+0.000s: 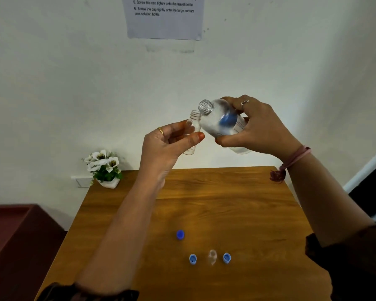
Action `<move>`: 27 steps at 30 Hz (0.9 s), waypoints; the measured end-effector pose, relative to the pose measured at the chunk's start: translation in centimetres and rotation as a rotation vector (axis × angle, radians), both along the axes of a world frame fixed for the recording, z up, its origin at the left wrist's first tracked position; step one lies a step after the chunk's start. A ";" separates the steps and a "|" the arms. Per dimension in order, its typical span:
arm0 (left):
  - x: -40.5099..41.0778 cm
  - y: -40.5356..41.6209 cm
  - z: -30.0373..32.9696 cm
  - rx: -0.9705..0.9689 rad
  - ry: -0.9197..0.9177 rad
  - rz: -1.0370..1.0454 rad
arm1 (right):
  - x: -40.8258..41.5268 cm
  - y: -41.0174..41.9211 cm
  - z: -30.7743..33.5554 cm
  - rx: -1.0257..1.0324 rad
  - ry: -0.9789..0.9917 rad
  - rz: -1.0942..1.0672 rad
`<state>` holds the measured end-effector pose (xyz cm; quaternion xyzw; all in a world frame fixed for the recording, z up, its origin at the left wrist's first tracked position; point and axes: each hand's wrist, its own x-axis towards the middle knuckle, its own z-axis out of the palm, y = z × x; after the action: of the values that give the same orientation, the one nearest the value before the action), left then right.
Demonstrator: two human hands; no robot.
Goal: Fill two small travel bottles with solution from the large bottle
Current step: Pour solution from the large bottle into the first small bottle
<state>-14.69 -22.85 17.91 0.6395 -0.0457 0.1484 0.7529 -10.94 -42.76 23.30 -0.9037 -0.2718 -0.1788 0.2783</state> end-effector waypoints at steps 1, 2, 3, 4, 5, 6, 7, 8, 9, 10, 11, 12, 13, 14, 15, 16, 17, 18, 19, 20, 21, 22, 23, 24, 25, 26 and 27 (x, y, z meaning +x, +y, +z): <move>0.0 0.0 0.0 0.000 0.000 0.001 | 0.0 0.0 0.1 -0.009 -0.005 -0.003; -0.1 -0.1 0.0 0.003 0.000 0.002 | 0.0 -0.1 0.3 -0.016 -0.009 -0.005; -0.1 -0.1 0.1 0.006 0.000 0.003 | 0.0 -0.1 0.4 -0.020 -0.013 -0.005; -0.1 -0.2 0.1 0.009 0.001 0.004 | 0.0 -0.1 0.5 -0.023 -0.016 -0.005; -0.1 -0.2 0.1 0.011 0.003 0.005 | 0.0 -0.1 0.6 -0.028 -0.019 -0.003; -0.2 -0.2 0.2 0.012 0.004 0.007 | 0.1 -0.1 0.6 -0.039 -0.021 -0.002; -0.2 -0.3 0.2 0.011 0.006 0.008 | 0.1 -0.2 0.7 -0.055 -0.023 -0.003; -0.2 -0.3 0.2 0.011 0.006 0.009 | 0.2 -0.2 0.8 -0.073 -0.024 -0.007; -0.2 -0.3 0.2 0.011 0.005 0.010 | 0.3 -0.3 0.8 -0.089 -0.028 -0.011; -0.3 -0.4 0.2 0.013 0.004 0.010 | 0.3 -0.3 0.9 -0.101 -0.031 -0.014; -0.3 -0.4 0.2 0.014 0.004 0.010 | 0.3 -0.3 1.0 -0.109 -0.033 -0.014; -0.3 -0.4 0.1 0.013 0.005 0.011 | 0.3 -0.4 1.1 -0.118 -0.032 -0.012; -0.3 -0.3 0.1 0.011 0.008 0.011 | 0.4 -0.4 1.2 -0.127 -0.032 -0.009; -0.3 -0.3 0.1 0.011 0.011 0.013 | 0.4 -0.4 1.2 -0.136 -0.032 -0.005; -0.3 -0.3 0.1 0.013 0.012 0.014 | 0.4 -0.4 1.3 -0.144 -0.032 -0.002; -0.3 -0.3 0.1 0.015 0.012 0.015 | 0.5 -0.4 1.3 -0.150 -0.032 0.000; -0.3 -0.3 0.0 0.015 0.010 0.016 | 0.6 -0.4 1.3 -0.156 -0.033 0.001; -0.3 -0.3 0.1 0.013 0.010 0.017 | 0.7 -0.4 1.3 -0.161 -0.036 0.001; -0.3 -0.3 0.1 0.008 0.009 0.019 | 0.8 -0.4 1.3 -0.165 -0.038 0.001; -0.2 -0.2 0.1 0.005 0.011 0.021 | 0.9 -0.4 1.4 -0.170 -0.040 0.001; -0.2 -0.2 0.1 0.003 0.012 0.024 | 1.0 -0.4 1.4 -0.175 -0.043 0.000; -0.2 -0.2 0.1 0.003 0.013 0.026 | 1.0 -0.4 1.4 -0.181 -0.046 0.002; -0.2 -0.2 0.1 0.001 0.014 0.026 | 1.1 -0.4 1.3 -0.186 -0.048 0.003; -0.2 -0.1 0.0 0.002 0.015 0.026 | 1.1 -0.4 1.3 -0.191 -0.048 0.005; -0.2 -0.1 0.0 0.006 0.017 0.027 | 1.2 -0.4 1.2 -0.193 -0.048 0.006; -0.2 -0.1 0.0 0.011 0.018 0.027 | 1.3 -0.4 1.2 -0.195 -0.049 0.007; -0.1 -0.1 -0.1 0.013 0.019 0.027 | 1.3 -0.4 1.2 -0.196 -0.049 0.008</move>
<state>-14.83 -22.97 17.84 0.6463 -0.0307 0.1522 0.7471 -9.59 -43.14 24.53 -0.9209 -0.2983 -0.1724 0.1823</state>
